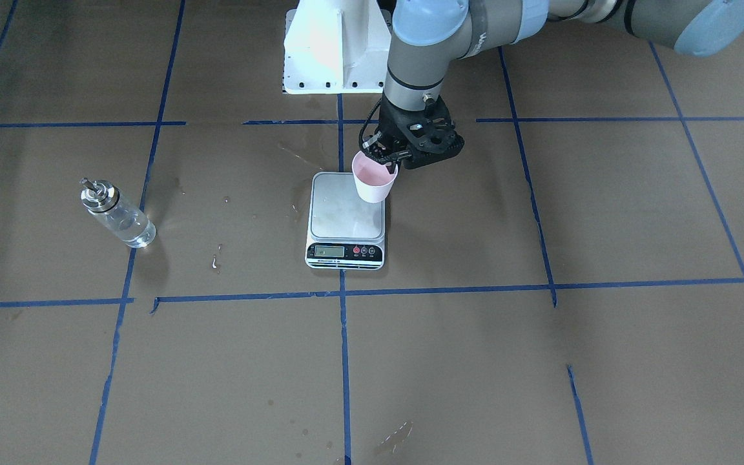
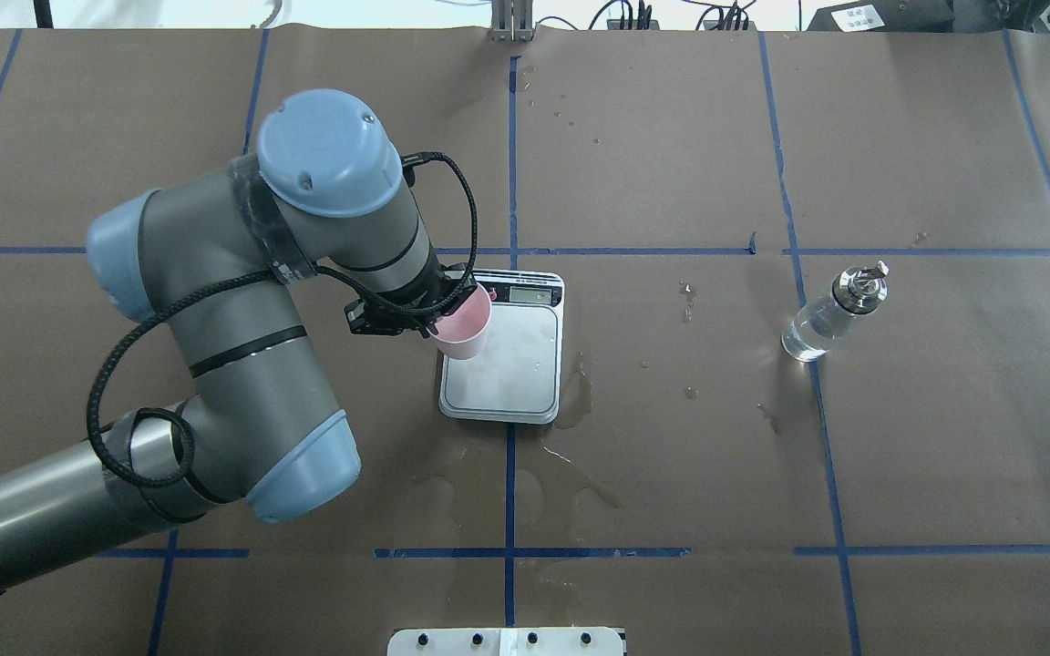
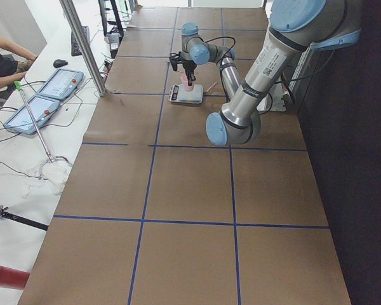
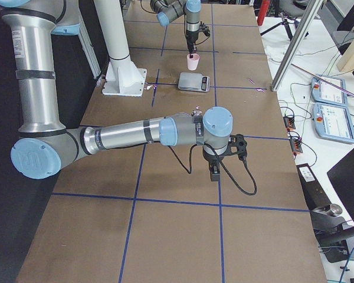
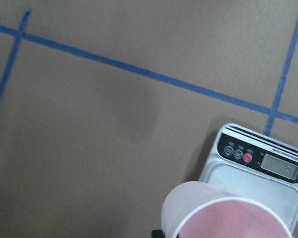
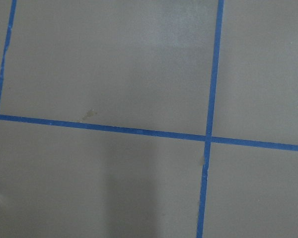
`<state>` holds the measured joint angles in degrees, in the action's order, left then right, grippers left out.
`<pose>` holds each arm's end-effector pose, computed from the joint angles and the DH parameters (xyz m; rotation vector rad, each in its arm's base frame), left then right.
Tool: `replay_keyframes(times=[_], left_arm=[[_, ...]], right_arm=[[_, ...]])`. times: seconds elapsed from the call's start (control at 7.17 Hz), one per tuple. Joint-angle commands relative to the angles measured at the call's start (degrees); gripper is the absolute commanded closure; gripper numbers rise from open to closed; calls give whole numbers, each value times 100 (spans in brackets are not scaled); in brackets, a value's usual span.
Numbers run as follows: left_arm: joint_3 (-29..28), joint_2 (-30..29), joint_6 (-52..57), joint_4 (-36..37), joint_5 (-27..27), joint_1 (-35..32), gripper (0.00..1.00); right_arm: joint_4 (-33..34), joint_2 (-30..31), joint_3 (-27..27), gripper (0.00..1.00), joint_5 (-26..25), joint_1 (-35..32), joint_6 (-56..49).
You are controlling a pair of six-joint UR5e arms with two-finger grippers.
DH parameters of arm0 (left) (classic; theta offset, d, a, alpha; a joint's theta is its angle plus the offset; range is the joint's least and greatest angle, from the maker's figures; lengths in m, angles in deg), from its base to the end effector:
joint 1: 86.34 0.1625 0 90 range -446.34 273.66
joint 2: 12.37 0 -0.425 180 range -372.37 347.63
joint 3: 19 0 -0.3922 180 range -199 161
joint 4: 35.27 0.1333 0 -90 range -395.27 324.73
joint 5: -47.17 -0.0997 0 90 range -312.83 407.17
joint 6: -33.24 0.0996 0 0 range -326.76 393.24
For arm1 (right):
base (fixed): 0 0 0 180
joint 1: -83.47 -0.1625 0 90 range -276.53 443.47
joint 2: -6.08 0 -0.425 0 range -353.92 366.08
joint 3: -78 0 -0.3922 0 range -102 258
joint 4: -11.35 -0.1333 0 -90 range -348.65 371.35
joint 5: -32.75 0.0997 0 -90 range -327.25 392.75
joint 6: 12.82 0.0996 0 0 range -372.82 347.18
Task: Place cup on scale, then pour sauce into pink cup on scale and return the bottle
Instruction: 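Lower the pink cup onto the white scale and open the left gripper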
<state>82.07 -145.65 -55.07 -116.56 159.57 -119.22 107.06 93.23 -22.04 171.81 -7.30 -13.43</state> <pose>0.4987 -0.4359 0.1463 -0.1202 0.8645 -0.3540 0.0649 -0.5097 0.5518 0.1278 -0.8536 -0.0510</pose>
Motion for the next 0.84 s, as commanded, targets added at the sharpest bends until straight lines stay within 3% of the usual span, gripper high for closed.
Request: replay_keyframes(times=[0.0,0.28,0.7], left_arm=[[-595,-372,-283,-264,-104,123,100],[-921,-445,-319,-543,-148,272,100],[-941,-401,-284,-580,-236,291,100]], right_arm=[[0,-22,-15,0,24,-2,44],[0,-22,-15,0,24,-2,44],[0,-31,-15,0,24,7,44]])
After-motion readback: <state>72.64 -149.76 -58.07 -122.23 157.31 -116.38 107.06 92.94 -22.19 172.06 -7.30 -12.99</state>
